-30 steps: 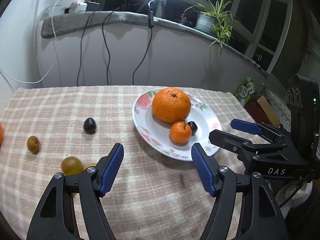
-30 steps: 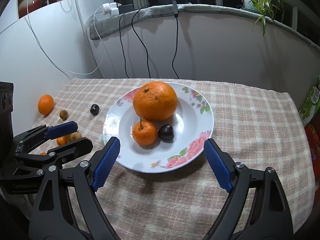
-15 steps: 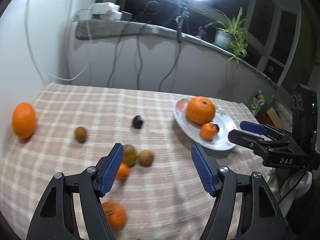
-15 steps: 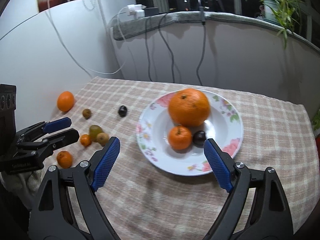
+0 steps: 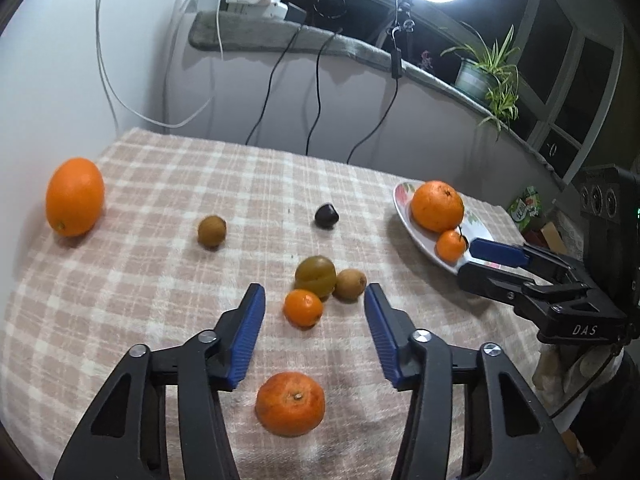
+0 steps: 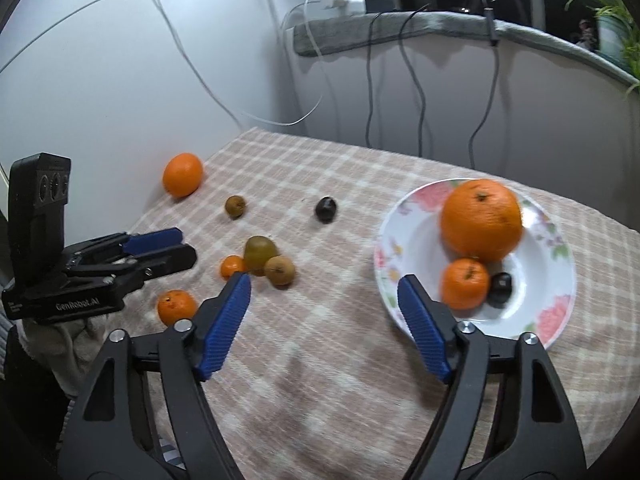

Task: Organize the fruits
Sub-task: 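Move both tools back toward the remaining fruits on the table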

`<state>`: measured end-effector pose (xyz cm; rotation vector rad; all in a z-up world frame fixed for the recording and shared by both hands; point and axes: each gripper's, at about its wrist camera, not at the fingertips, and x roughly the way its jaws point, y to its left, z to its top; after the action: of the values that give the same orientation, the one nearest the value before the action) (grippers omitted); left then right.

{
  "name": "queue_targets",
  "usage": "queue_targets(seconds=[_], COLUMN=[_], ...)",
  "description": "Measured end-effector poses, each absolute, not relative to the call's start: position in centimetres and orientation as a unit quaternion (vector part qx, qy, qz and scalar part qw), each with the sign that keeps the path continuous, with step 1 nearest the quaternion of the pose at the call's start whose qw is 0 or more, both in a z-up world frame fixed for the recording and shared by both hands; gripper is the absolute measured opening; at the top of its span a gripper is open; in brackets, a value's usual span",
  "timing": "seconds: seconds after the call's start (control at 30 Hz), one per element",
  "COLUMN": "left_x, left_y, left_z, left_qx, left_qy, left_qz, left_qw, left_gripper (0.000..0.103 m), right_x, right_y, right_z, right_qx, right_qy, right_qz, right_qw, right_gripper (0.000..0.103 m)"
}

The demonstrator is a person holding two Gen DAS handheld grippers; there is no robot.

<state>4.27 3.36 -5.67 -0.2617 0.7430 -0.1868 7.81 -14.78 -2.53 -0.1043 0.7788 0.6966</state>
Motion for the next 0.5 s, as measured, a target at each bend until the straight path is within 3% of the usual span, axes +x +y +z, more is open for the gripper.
queue_targets(seconds=[0.3,0.5], left_x=[5.4,6.4], left_y=[2.7,2.0], left_z=[-6.9,-7.6], left_qx=[-0.102,-0.073], left_qy=[0.392,0.414], left_qz=[-0.096,-0.102], left_qw=[0.909,0.902], left_gripper=[0.039,0.037], right_x=[8.8,9.6], right_y=[-11.8,-10.7], right_z=[-4.5,-5.2], right_qx=[-0.056,-0.054], right_qy=[0.403,0.418], right_qz=[0.361,0.368], right_qw=[0.839,0.829], right_gripper=[0.053,0.05])
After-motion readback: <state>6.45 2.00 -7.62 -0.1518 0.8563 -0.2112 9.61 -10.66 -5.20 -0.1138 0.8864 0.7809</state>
